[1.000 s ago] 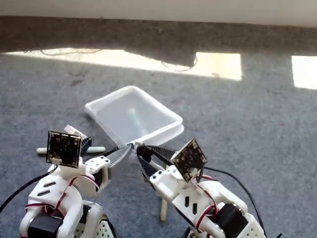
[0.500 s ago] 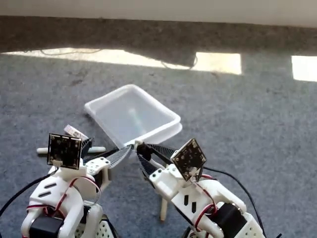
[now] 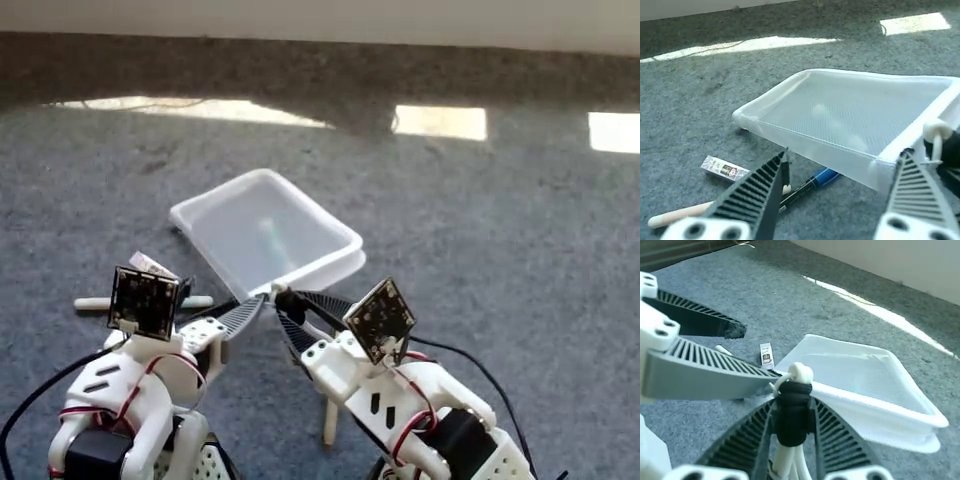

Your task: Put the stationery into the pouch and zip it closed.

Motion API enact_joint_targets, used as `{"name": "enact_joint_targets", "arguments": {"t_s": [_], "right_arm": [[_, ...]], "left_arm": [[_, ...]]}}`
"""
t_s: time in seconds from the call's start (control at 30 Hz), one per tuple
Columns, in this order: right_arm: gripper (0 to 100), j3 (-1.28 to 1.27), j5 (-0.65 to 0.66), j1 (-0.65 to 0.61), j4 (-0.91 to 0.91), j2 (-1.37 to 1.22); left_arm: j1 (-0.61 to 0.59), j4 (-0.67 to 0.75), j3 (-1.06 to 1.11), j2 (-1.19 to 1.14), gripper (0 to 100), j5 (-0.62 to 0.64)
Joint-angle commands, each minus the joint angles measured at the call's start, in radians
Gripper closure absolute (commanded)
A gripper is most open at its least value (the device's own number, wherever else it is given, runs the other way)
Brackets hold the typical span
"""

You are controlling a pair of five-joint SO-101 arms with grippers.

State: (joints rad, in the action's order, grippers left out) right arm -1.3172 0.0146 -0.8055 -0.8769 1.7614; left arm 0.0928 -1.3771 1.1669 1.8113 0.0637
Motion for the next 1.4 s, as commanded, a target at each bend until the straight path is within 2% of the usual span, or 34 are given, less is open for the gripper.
{"name": "enact_joint_targets", "arguments": {"t_s": [0.0,0.17,0.37,0.5,0.6,0.73,0.87,0.97,1.07,1.23,1.37], "right_arm": [[99.3,0.021,-0.002,0.018,0.071,0.005],[99.3,0.022,-0.032,0.022,0.085,0.005],[99.3,0.022,-0.041,0.074,0.073,0.005],[99.3,0.025,-0.038,0.073,0.019,0.007],[99.3,0.041,-0.037,0.073,-0.005,0.007],[99.3,0.041,-0.031,0.062,-0.022,-0.004],[96.1,0.031,0.066,-0.056,-0.021,-0.004],[84.8,0.005,0.034,-0.127,-0.018,-0.005],[75.5,-0.067,-0.005,-0.15,0.064,-0.005],[75.2,-0.243,-0.008,-0.22,0.249,-0.005],[76.2,-0.278,-0.008,-0.251,0.344,-0.007]], "left_arm": [[-0.016,0.008,0.004,0.015,80,-0.04],[-0.016,0.018,0.005,0.013,89,-0.071],[-0.019,0.074,0.065,0.013,95,-0.071],[-0.081,0.1,0.065,0.013,99,-0.071],[-0.136,0.114,0.067,0.013,99,-0.066],[-0.137,0.115,0.067,0.013,99,-0.063],[-0.137,0.132,0.065,0.013,99,-0.06],[-0.137,0.135,0.054,0.013,99,-0.011],[-0.137,0.13,0.031,0.013,99,0.012],[-0.137,0.132,0.028,0.013,99,0.023],[-0.137,0.133,0.03,0.013,99,0.023]]}}
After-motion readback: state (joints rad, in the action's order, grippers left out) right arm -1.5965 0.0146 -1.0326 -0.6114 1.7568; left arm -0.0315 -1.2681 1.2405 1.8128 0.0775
